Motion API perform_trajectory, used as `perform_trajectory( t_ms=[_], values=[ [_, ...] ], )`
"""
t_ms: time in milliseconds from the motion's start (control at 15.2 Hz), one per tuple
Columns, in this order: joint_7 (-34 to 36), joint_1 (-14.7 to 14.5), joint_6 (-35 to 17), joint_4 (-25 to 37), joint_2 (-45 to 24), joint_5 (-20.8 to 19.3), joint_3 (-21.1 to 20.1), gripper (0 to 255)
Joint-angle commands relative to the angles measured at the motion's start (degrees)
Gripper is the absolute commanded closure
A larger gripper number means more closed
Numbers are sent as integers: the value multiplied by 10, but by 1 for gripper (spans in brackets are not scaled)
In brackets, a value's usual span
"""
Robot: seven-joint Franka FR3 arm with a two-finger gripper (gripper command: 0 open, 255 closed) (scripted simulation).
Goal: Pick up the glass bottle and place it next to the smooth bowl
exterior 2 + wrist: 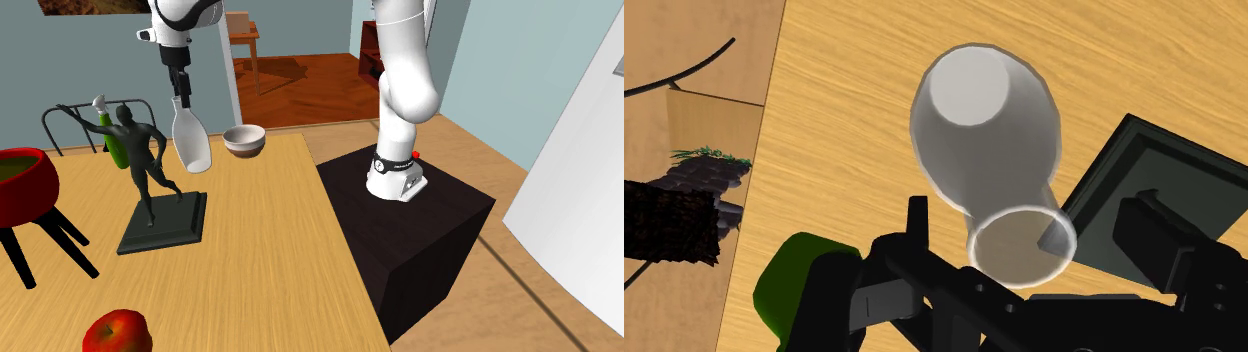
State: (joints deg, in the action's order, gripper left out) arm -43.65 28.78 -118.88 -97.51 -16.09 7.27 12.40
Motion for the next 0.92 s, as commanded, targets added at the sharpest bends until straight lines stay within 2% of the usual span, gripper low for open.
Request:
perform_trajectory(
  t_ms=[0, 66, 330, 858],
  values=[
    [0, 0, 0, 0, 0, 0, 0, 0],
    [0, 0, 0, 0, 0, 0, 0, 0],
    [5, 1, 64, 41, 23, -8, 3, 0],
    [5, 1, 63, 41, 23, -8, 3, 0]
  ],
)
